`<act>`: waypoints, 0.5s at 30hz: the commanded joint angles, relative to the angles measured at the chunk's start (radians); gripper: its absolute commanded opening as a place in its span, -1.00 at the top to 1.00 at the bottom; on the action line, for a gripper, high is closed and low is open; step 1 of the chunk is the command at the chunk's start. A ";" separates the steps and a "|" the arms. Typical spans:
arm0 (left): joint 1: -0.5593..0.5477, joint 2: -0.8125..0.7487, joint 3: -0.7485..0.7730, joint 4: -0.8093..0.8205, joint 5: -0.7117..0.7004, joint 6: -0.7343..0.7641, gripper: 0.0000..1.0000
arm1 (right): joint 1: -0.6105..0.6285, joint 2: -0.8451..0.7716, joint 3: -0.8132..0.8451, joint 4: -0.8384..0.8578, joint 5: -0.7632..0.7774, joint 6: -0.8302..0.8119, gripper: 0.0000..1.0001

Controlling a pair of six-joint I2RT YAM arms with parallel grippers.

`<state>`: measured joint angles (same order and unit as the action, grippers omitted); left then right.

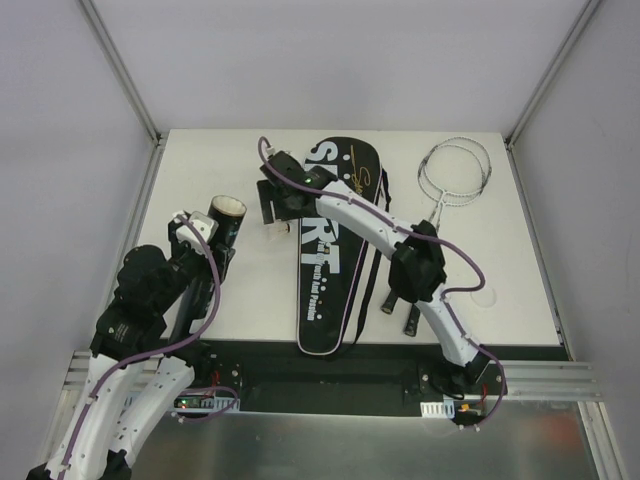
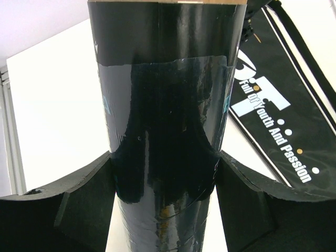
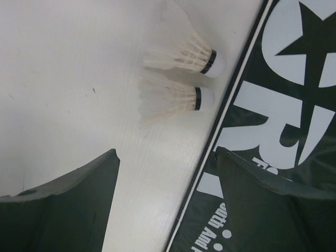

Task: Pack up the badminton gear

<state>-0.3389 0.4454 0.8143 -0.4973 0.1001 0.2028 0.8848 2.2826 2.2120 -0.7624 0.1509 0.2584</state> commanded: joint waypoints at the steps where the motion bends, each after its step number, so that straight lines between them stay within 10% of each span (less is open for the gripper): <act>1: 0.001 -0.033 0.011 0.008 -0.059 0.014 1.00 | 0.040 0.080 0.133 -0.052 0.153 -0.048 -0.55; 15: 0.001 -0.059 0.014 -0.055 -0.023 -0.042 1.00 | 0.092 0.239 0.252 0.003 0.305 -0.114 -0.33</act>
<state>-0.3389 0.4080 0.8143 -0.5400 0.0704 0.2001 0.9657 2.5015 2.4123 -0.7795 0.3832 0.1860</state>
